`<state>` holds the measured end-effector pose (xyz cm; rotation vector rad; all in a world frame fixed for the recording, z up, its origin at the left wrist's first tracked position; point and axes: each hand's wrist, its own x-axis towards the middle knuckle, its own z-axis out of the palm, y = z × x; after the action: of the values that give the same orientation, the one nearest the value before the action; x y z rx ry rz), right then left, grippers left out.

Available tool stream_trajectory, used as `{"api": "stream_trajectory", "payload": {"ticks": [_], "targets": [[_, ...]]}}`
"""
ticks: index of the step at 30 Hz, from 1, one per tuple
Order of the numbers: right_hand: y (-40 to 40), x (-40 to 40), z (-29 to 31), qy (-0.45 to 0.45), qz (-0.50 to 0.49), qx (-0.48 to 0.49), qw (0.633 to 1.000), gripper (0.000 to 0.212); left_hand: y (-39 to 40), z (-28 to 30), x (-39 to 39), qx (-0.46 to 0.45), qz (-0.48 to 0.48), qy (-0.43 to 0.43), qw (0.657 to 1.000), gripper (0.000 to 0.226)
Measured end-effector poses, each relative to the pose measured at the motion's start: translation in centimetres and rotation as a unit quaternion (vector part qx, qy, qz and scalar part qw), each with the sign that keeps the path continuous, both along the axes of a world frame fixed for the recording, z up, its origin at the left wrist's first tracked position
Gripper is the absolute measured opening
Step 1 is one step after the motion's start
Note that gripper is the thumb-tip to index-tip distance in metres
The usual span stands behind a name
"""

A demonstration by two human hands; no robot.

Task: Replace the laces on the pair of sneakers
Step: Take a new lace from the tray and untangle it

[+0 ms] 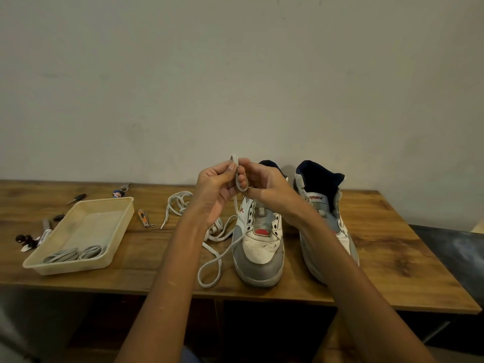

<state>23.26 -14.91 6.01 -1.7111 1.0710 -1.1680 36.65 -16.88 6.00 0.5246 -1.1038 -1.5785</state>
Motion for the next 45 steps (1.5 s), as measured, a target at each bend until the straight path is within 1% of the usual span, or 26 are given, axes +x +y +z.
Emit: {"api": "stream_trajectory", "payload": {"ticks": [2,5,7,8,10,12,14,15,17,19,21,23,24,27,30,33,35,38,40,45], "targets": [[-0.2,0.1,-0.4,0.003,0.006,0.003,1.000,0.056,0.0,-0.1,0.2,0.004,0.004,-0.007,1.000,0.023],[-0.8,0.2,-1.4,0.035,-0.026,-0.032,0.999,0.063,0.0,0.0,0.3,0.004,-0.016,-0.028,0.999,0.021],[-1.1,0.3,-2.0,0.018,-0.036,-0.030,0.999,0.066,0.2,0.1,0.2,0.001,-0.039,-0.047,0.998,0.020],[-1.2,0.3,-2.2,0.005,-0.037,-0.038,0.999,0.061,0.3,0.2,0.2,0.002,-0.044,-0.053,0.998,0.020],[-1.3,0.5,-2.3,-0.003,-0.041,-0.064,0.997,0.038,0.3,0.3,0.3,0.000,-0.046,-0.054,0.997,0.020],[-1.3,0.8,-2.4,0.017,-0.048,-0.084,0.995,0.016,0.3,0.4,0.4,-0.002,-0.045,-0.054,0.998,0.020],[-1.4,1.0,-2.6,0.053,-0.070,-0.097,0.991,0.007,0.3,0.4,0.6,0.001,-0.044,-0.048,0.998,0.020],[-1.5,0.9,-2.7,0.079,-0.087,-0.109,0.987,0.007,0.2,0.4,0.7,0.004,-0.044,-0.042,0.998,0.020],[-1.8,0.5,-2.9,0.138,-0.143,-0.132,0.971,0.013,0.1,0.3,0.9,0.006,-0.043,-0.033,0.999,0.020],[-1.9,-0.1,-2.7,0.157,-0.194,-0.136,0.959,0.017,-0.1,0.3,1.2,0.002,-0.040,-0.041,0.998,0.021],[-1.8,-0.4,-2.5,0.172,-0.194,-0.123,0.958,0.020,-0.2,0.2,1.4,0.000,-0.035,-0.044,0.998,0.020],[-1.5,0.2,-2.3,0.209,-0.142,-0.099,0.963,0.022,-0.3,0.2,1.4,0.006,-0.009,-0.031,0.999,0.020],[-1.2,0.7,-2.2,0.220,-0.109,-0.088,0.965,0.022,-0.4,0.1,1.3,0.008,0.021,-0.021,1.000,0.018],[-0.5,1.6,-1.3,0.231,-0.054,-0.063,0.970,0.021,-1.1,-0.1,1.6,-0.008,0.147,-0.012,0.989,0.014],[0.0,1.7,-0.3,0.260,-0.035,-0.070,0.962,0.025,-1.5,-0.5,2.0,-0.076,0.225,-0.086,0.968,0.017],[0.2,1.3,0.4,0.261,-0.053,-0.082,0.960,0.027,-1.6,-1.3,1.9,-0.144,0.245,-0.197,0.938,0.022],[0.1,0.6,0.8,0.244,-0.091,-0.107,0.959,0.024,-1.6,-1.5,1.7,-0.167,0.216,-0.246,0.930,0.023],[-0.1,-0.1,1.2,0.215,-0.166,-0.154,0.950,0.025,-1.3,-1.3,1.2,-0.160,0.111,-0.236,0.952,0.025],[-0.1,-0.3,1.2,0.194,-0.187,-0.170,0.948,0.026,-1.0,-1.0,0.8,-0.166,0.063,-0.234,0.956,0.026],[-0.1,-0.6,1.1,0.185,-0.209,-0.177,0.944,0.027,-0.7,-0.9,0.4,-0.158,0.023,-0.238,0.958,0.024]]}}
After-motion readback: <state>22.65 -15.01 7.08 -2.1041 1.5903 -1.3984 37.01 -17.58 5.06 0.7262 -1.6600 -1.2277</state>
